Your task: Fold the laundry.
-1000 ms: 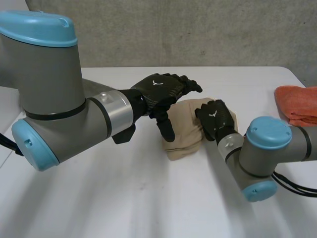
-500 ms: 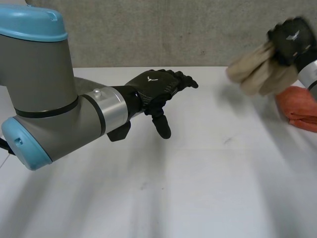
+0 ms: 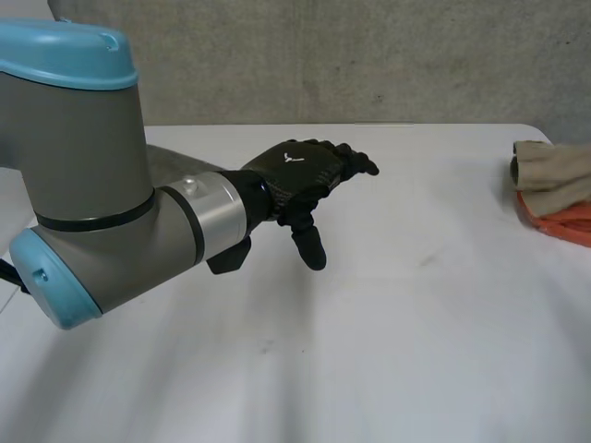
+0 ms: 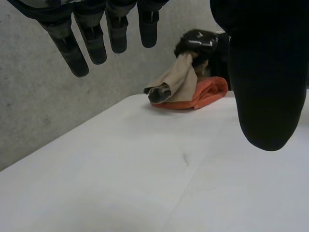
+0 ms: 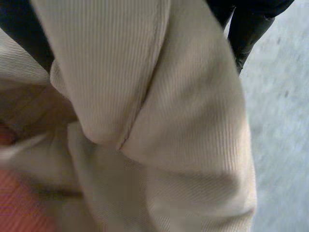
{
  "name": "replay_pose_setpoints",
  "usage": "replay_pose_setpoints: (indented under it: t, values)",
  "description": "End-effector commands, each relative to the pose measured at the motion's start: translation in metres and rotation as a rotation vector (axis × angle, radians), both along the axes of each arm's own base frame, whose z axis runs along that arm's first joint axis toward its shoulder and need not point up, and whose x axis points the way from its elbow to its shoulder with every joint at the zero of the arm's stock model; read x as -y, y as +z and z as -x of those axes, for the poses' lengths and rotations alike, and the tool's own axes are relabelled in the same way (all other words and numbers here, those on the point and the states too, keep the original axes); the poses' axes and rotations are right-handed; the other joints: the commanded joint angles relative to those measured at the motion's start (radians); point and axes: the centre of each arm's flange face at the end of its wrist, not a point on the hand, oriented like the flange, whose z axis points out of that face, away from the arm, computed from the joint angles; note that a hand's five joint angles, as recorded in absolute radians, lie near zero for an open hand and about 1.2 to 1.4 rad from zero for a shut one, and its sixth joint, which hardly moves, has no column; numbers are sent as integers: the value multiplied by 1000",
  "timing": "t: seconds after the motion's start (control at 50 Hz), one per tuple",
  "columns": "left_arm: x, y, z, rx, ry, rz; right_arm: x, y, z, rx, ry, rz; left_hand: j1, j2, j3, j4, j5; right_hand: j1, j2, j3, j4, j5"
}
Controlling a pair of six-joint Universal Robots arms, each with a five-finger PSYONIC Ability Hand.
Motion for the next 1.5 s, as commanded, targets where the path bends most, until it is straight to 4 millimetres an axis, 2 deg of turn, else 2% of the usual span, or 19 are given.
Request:
replay_pose_setpoints:
  t: [0.02,0.08,0.16,0.18,0.32,0.46,0.48,0.52,0.54,0.56,0.62,0.64,0.74,0.88,0.94,1.02,1.12,1.28,1.5]
  values:
    - [-1,-4,1,7,-4,-9,-19,-46,49,36,-29,-146,5,-9,-17,-11,-27,486,230,252,212,313]
    - [-2,-3,2,3,-8,-5,-24,-49,53,26,-37,-164,5,-9,-17,-11,-27,486,230,252,212,313]
    - [-2,-2,3,-6,-10,8,-34,-43,55,5,-69,-202,5,-9,-17,-11,-27,-667,-924,-901,-941,-840]
    - [-1,-2,3,-6,-10,9,-38,-30,53,-6,-79,-215,5,-9,-17,-11,-27,-735,-992,-970,-1010,-909]
    - [-4,0,5,-10,-17,14,-50,19,57,-65,-232,-258,5,-9,-17,-11,-27,-735,-992,-970,-1010,-909]
    - [-6,2,5,-13,-20,18,-63,71,78,-162,-616,-327,5,-9,-17,-11,-27,-735,-992,-970,-1010,-909]
    - [-6,3,5,-14,-19,19,-69,88,80,-198,-700,-326,3,-12,-20,-14,-30,-735,-992,-970,-1010,-909]
    - [-5,5,4,-19,-16,26,-74,105,73,-218,-755,-316,3,-12,-20,-14,-30,-735,-992,-970,-1010,-909]
    - [-4,6,4,-23,-14,31,-74,112,63,-228,-759,-307,3,-12,-20,-14,-30,-735,-992,-970,-1010,-909]
    - [-3,6,4,-26,-13,36,-74,125,30,-228,-708,-268,3,-12,-20,-14,-30,-735,-992,-970,-1010,-909]
    - [1,16,3,-58,18,92,-75,135,-32,-194,-566,-217,3,-12,-20,-14,-30,-735,-992,-970,-1010,-909]
    - [2,19,2,-64,32,107,-79,138,-66,-151,-478,-199,3,-12,-20,-14,-30,-735,-992,-970,-1010,-909]
    - [34,41,-18,-117,207,236,-109,150,-139,4,-261,-162,-13,-27,-36,-29,-46,-735,-992,-970,-1010,-909]
    - [97,43,-71,-105,405,273,-176,122,-236,82,47,-189,-13,-27,-36,-29,-46,-735,-992,-970,-1010,-909]
    - [133,31,-106,-63,504,269,-213,94,-272,49,153,-243,-13,-27,-36,-29,-46,-735,-992,-970,-1010,-909]
    - [175,-4,-146,61,565,263,-252,59,-293,-22,231,-324,-13,-27,-36,-29,-46,-735,-992,-970,-1010,-909]
    - [227,-47,-188,228,596,330,-277,28,-292,-110,253,-397,-13,-27,-36,-29,-46,-735,-992,-970,-1010,-909]
    - [275,-117,-231,393,624,352,-293,2,-282,-167,244,-460,-13,-27,-36,-29,-46,-735,-992,-970,-1010,-909]
    - [298,-177,-242,467,621,373,-308,-5,-275,-174,245,-484,58,43,35,42,25,-735,-992,-970,-1010,-909]
